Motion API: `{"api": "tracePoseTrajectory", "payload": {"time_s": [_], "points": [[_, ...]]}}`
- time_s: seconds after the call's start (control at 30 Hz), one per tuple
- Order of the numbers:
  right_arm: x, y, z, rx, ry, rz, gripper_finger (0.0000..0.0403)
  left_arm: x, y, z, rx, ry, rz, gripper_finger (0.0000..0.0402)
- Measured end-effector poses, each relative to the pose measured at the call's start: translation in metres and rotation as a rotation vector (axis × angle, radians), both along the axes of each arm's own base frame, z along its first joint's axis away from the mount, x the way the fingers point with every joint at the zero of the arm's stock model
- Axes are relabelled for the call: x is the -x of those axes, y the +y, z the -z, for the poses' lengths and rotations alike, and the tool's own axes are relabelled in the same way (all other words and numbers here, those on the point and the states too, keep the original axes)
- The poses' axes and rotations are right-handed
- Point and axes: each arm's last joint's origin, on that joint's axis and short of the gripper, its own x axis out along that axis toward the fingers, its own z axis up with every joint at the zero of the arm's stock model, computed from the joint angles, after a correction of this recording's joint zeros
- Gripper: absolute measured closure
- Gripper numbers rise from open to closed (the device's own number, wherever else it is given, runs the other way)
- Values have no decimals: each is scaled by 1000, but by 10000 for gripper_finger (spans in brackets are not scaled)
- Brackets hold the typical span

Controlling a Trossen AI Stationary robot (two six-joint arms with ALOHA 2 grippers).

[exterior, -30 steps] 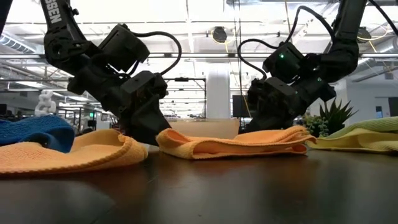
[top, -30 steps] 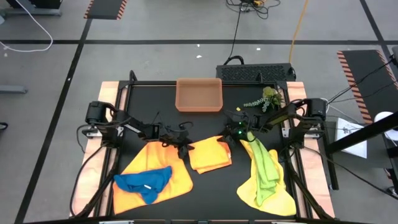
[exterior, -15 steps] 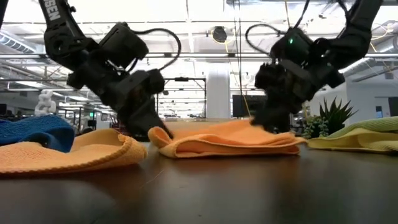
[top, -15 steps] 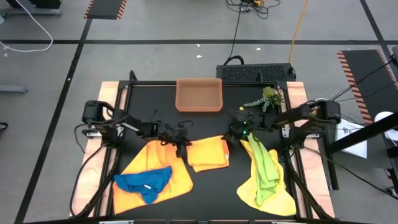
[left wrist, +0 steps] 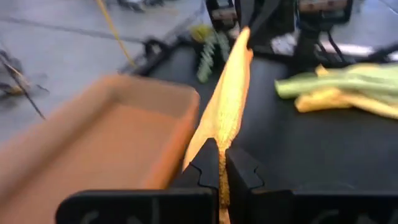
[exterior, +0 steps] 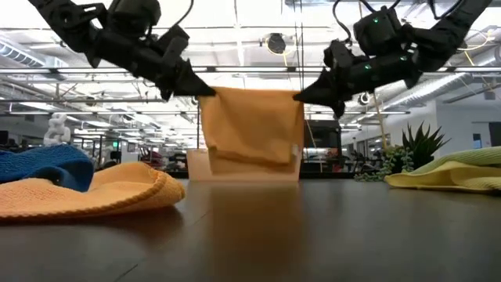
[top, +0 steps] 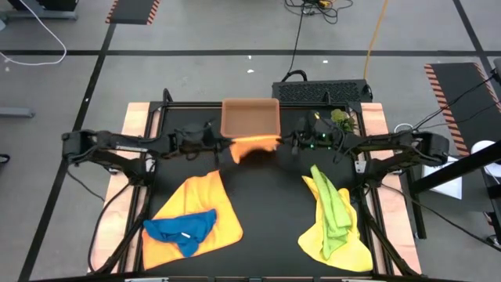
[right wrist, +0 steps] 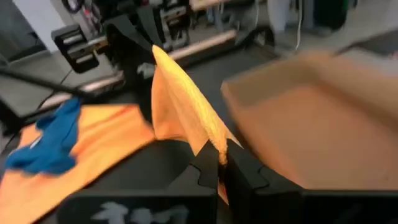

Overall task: Fold microfiber towels
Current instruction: Put the folded orange towel into the orange bin

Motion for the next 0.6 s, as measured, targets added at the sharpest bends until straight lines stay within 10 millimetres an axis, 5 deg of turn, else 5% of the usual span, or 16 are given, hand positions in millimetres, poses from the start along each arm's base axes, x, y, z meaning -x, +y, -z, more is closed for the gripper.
{"api": "tracePoseTrajectory", "payload": {"time_s": [0.3,0.6], "points": [[-18,-39,-25,89,-24,82,402,11,42,-19,-88,51,-129,399],[-38,-83,6,65,100,180,402,6,90,-10,-99,194,-241,399]]}}
